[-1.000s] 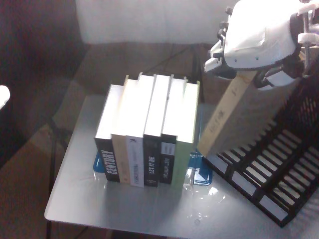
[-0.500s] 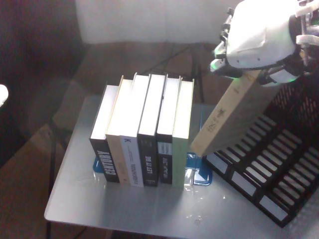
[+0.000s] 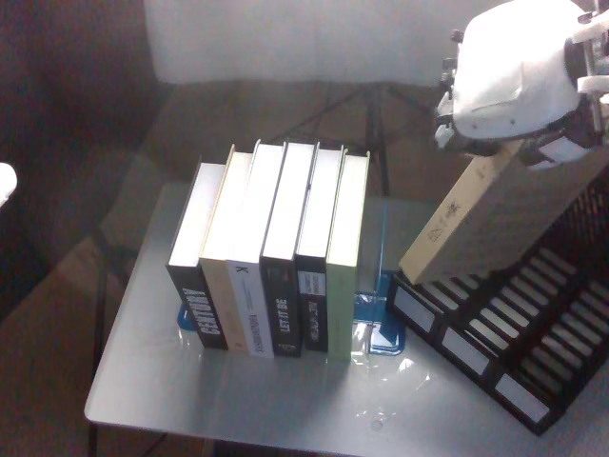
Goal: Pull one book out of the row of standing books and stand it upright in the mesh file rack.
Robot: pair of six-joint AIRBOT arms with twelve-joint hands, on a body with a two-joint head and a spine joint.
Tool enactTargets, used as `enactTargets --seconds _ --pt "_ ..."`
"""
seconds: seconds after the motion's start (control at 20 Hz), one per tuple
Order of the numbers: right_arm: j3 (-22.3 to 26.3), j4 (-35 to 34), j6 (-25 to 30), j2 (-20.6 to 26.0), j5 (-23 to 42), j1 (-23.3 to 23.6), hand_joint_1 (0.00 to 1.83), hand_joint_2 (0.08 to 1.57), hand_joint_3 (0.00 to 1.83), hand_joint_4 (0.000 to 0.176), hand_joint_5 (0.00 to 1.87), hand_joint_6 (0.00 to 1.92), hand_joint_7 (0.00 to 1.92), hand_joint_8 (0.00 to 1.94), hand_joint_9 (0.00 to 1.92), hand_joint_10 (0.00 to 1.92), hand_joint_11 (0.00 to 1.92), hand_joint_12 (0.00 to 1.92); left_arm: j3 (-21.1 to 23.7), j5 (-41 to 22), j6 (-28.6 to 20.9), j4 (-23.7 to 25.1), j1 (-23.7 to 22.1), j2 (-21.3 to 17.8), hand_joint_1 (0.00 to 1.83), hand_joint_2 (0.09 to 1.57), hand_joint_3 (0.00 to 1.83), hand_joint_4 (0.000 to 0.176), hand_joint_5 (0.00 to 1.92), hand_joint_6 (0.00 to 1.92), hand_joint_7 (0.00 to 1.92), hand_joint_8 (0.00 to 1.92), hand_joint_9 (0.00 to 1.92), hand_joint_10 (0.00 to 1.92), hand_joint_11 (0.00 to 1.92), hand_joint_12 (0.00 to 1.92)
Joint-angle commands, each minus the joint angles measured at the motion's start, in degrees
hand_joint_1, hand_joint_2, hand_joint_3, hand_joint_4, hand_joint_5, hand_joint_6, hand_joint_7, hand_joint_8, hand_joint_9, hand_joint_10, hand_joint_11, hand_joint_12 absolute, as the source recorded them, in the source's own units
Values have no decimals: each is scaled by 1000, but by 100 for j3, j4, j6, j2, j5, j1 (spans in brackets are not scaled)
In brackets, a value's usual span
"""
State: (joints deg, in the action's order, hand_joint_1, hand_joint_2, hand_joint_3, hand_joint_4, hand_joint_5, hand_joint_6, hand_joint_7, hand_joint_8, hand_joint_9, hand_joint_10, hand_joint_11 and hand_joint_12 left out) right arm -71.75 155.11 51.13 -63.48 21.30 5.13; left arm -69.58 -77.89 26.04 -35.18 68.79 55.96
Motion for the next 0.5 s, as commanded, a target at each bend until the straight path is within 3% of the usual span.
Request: enactTargets --seconds 0.0,0.1,0.15,0.2,0.3,0.35,0.4,0.45 --pt "-51 167 -32 49 -479 86 1364 1157 0 0 792 1072 902 1151 926 1357 895 1694 -53 -690 -25 -76 -4 -4 357 1437 4 47 58 1 0 0 0 0 0 86" --pt "-120 350 -26 -40 -479 86 1363 1165 2 0 783 1092 865 1202 897 1392 861 1735 -69 -694 -32 -76 -4 8 350 1441 3 51 52 3 0 0 0 0 0 16" --pt "-126 464 -6 -62 -478 86 1267 1160 0 0 855 1019 932 1279 1014 1432 965 1783 -75 -694 -35 -71 -4 15 365 1440 1 47 61 7 0 0 0 0 0 3" --pt "-100 576 51 -62 -472 86 1358 1141 0 0 890 874 925 1169 988 1404 977 1765 -81 -693 -39 -61 -5 18 366 1436 0 43 64 7 0 0 0 0 13 7" --pt "-58 589 128 62 -499 87 1256 1158 2 0 875 939 947 1326 1088 1443 1034 1751 -81 -688 -47 -53 -7 23 362 1438 0 50 58 4 0 0 0 0 9 6" --pt "-96 590 209 76 -503 87 1352 1148 0 0 860 893 923 1215 961 1441 906 1787 -82 -689 -41 -64 -7 31 365 1440 1 47 58 4 0 0 0 0 8 6" --pt "-124 664 219 54 -502 87 1362 1166 5 0 803 1008 861 1240 892 1442 850 1790 -94 -690 -43 -77 -5 53 361 1440 1 46 55 3 0 0 0 0 2 5" --pt "-129 718 219 40 -503 87 1363 1167 2 0 815 1008 854 1240 874 1437 839 1817 -101 -693 -44 -76 -5 60 352 1439 1 53 52 1 0 0 0 0 0 0"
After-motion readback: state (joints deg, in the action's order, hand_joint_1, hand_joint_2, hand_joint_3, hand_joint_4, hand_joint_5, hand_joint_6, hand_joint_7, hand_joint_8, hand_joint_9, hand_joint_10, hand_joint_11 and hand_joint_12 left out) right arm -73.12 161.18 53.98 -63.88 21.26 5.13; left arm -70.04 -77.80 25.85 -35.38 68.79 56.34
